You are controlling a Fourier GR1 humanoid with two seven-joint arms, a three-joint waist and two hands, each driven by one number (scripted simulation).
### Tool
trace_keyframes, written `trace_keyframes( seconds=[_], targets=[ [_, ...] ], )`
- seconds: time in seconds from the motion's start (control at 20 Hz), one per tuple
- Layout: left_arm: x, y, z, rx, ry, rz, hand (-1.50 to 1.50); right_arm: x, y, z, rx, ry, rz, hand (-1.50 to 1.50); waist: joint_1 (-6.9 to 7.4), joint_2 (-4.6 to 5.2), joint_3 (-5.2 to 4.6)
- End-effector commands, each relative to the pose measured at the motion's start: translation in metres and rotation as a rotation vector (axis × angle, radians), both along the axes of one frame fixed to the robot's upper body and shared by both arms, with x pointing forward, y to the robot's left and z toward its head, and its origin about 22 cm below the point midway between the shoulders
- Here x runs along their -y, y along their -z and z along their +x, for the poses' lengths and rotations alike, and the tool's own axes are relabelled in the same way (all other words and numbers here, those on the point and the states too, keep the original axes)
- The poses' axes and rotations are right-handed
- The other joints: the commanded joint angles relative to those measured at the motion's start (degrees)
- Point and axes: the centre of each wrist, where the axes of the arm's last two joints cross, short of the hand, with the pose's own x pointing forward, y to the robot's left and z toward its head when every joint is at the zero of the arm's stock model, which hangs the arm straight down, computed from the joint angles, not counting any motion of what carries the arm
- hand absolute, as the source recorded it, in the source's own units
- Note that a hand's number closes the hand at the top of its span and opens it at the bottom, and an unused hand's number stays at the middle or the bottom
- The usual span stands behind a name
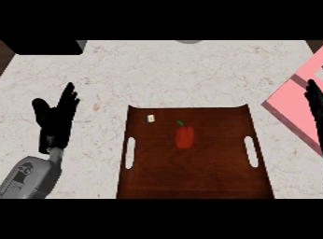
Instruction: Pick the bell pepper from the tray and place it in the cardboard box
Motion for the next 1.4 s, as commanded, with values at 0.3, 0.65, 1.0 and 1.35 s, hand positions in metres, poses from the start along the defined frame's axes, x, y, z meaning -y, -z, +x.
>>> trace_keyframes(
  seconds=[0.3, 0.65, 1.0, 1.35],
  targets=[
    [0.008, -0.057, 0.009, 0.316, 0.441, 0.255, 0.00, -0.035, -0.130, 0.020, 0.188, -0.157, -0.341, -1.50, -1.29, -0.02, -0.76],
    [-0.009, -0.038, -0.013, 0.347, 0.495, 0.258, 0.00, -0.094, -0.122, -0.018, 0.263, -0.287, -0.378, -1.50, -0.37, 1.17, -0.08],
    [-0.022, -0.057, -0.003, 0.356, 0.507, 0.282, 0.00, -0.130, -0.143, -0.024, 0.154, -0.416, -0.651, -1.50, 0.36, 1.24, -0.12],
    [-0.018, -0.051, 0.007, 0.375, 0.527, 0.276, 0.00, -0.172, -0.146, -0.018, -0.129, -0.502, -0.970, -1.50, 0.83, 1.63, -0.28]
  ],
)
